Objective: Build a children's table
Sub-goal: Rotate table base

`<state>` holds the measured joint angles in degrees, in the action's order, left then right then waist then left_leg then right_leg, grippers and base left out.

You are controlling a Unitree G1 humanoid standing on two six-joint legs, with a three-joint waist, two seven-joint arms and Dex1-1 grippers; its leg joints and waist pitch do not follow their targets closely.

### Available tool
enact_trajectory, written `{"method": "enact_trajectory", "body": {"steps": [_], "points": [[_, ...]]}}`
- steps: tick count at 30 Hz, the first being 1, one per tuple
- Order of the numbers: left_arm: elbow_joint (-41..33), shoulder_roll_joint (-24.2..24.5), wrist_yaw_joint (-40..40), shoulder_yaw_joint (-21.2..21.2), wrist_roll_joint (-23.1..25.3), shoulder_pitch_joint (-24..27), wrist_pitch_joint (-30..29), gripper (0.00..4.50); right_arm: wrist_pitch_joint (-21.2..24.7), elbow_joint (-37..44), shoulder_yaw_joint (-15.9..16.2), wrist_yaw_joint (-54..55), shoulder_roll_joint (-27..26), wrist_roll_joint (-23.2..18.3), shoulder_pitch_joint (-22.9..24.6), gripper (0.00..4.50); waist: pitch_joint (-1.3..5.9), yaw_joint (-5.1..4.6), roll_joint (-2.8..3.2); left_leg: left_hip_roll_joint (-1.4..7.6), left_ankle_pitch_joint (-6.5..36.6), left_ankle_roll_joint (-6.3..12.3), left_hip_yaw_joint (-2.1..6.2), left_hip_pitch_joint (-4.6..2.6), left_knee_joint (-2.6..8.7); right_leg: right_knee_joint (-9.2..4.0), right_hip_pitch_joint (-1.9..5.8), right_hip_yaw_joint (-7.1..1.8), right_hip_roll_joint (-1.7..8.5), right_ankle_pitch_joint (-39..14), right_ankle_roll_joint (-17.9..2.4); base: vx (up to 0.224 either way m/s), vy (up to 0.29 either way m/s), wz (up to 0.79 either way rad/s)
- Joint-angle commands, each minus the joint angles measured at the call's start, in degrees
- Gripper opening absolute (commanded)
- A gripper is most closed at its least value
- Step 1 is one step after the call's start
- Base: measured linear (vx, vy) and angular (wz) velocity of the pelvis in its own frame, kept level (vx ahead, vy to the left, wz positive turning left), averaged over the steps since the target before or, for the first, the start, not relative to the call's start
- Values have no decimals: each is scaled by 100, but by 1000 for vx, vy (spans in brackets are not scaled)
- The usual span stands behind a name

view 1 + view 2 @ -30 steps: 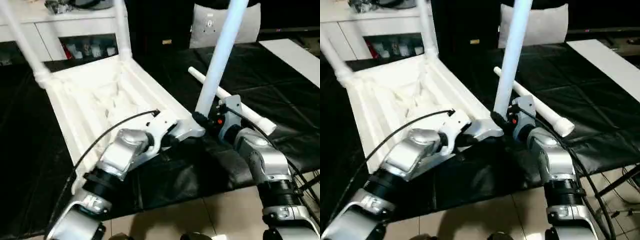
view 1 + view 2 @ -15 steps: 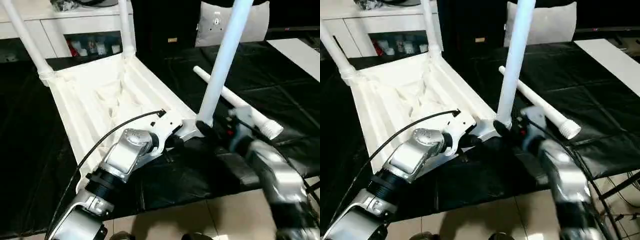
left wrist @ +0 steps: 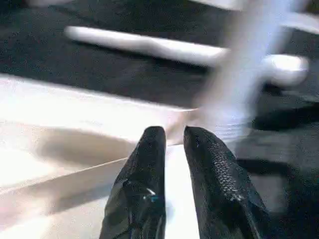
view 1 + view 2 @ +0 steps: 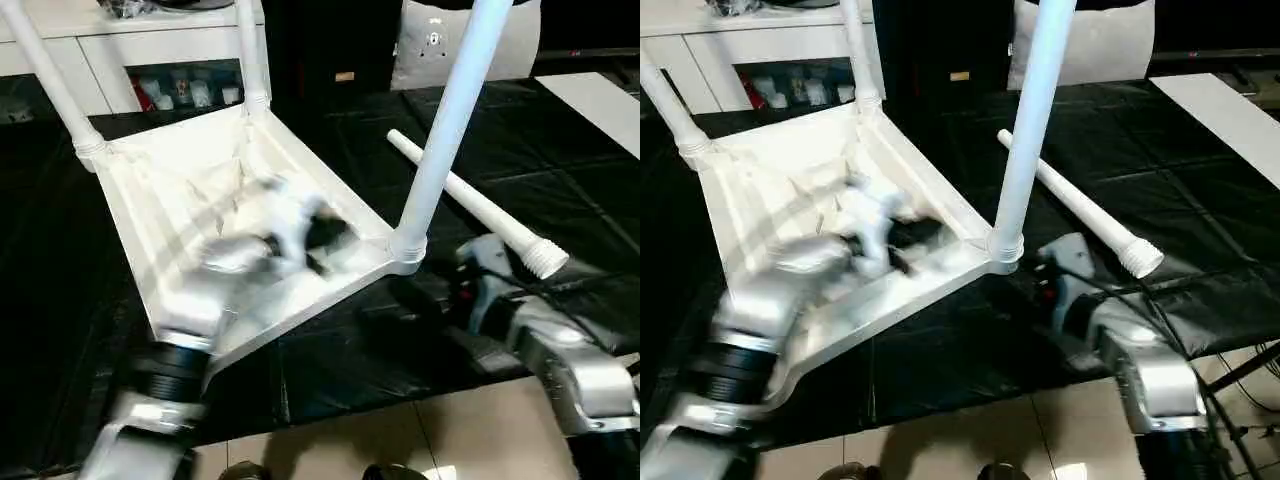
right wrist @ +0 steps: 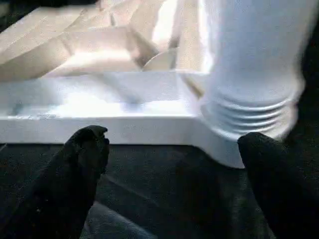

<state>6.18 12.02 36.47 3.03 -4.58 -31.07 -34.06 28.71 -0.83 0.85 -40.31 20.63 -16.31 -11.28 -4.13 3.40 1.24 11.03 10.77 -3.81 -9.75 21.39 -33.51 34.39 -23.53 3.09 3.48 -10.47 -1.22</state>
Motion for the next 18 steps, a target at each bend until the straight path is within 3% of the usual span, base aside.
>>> {"method": "enact_trajectory", "body": {"steps": [1,3,4,6,10,14,18], "points": [[-193,312,-155,-177,229,49,-216,61,162,55,164,27,-72,46,-105,450,337,29,-35,162,754,431,60,-26,365,-432,314,-215,373,-1255,-1014,0,0,0],[-332,1081,-238,-143,765,248,-385,49,405,-40,391,129,-246,130,-249,450,328,17,-12,167,778,369,78,-22,388,-420,311,-214,370,-1266,-987,0,0,0],[-332,1081,-238,-143,765,248,-385,43,405,-40,391,129,-246,130,-249,450,321,0,-15,165,798,343,82,-15,396,-411,312,-213,368,-1270,-981,0,0,0],[-394,1514,-335,-267,975,393,-601,20,470,-140,565,157,-308,197,-342,450,330,27,39,181,808,227,63,-72,391,-405,274,-232,367,-1116,-1059,0,0,0],[-206,1904,-434,-308,1103,576,-654,3,479,-330,653,254,-346,300,-450,450,329,65,42,186,863,136,72,-72,410,-381,280,-232,373,-933,-1121,0,0,0],[-103,2144,-533,-197,1249,654,-761,3,586,-360,707,228,-323,316,-484,450,317,71,47,176,1089,51,73,-78,430,-408,280,-246,397,-1196,-1041,0,0,0],[-152,2323,-519,-20,1453,771,-951,3,703,-423,780,238,-283,359,-485,450,338,93,44,178,941,53,75,-69,419,-389,288,-252,401,-1073,-1034,0,0,0]]}}
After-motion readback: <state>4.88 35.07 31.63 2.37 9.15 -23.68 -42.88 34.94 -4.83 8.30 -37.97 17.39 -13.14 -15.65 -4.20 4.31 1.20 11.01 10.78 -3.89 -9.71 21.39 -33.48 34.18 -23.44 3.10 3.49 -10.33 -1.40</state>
